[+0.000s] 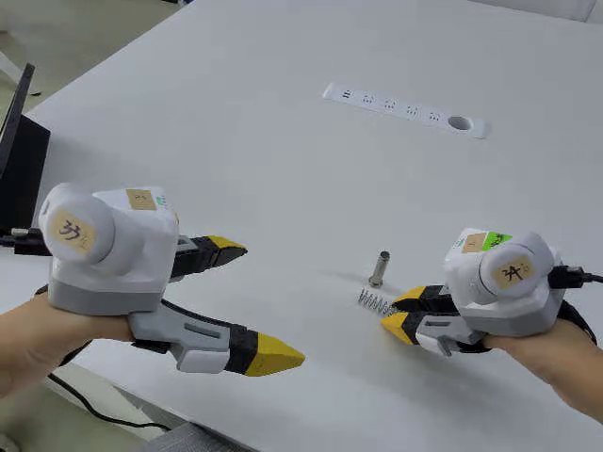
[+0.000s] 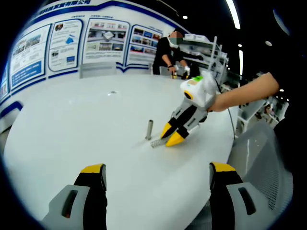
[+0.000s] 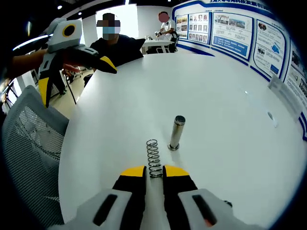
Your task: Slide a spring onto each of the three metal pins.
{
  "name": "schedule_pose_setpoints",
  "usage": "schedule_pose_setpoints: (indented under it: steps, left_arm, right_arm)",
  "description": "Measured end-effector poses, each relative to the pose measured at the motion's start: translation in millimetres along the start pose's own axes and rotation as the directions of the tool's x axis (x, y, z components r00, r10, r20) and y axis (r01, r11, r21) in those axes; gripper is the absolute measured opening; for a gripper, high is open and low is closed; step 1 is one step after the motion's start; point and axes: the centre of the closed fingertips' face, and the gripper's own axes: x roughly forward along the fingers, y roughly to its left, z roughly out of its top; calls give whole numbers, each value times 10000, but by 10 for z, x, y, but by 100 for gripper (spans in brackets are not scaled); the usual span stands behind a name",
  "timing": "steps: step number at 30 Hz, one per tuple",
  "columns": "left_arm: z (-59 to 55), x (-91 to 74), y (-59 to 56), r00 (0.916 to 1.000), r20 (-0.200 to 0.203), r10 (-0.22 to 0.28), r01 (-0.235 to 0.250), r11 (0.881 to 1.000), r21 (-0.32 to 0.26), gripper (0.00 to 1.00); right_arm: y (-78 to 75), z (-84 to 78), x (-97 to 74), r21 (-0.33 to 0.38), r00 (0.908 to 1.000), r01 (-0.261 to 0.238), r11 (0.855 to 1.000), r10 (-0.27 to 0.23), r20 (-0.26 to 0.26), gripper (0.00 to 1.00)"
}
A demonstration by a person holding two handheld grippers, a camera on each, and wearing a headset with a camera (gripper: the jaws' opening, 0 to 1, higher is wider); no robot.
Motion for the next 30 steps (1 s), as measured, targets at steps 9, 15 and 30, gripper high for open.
schedule_pose_setpoints:
  steps: [9, 15, 30]
  left_arm:
    - [18, -21, -22, 9999, -110, 44, -43, 9999, 125, 88]
    - [155, 24, -149, 9997, 181, -173, 170, 9997, 156, 85]
    - [561, 299, -588, 9921, 362, -1198, 1108, 9752, 1915, 61]
  right_arm:
    - [87, 43, -48, -371, 9999, -124, 9992, 126, 55, 11]
    - [212, 276, -312, -1181, 9976, -450, 9920, 509, 473, 11]
    - [678, 731, -1044, -2998, 9734, -1775, 9373, 2122, 870, 11]
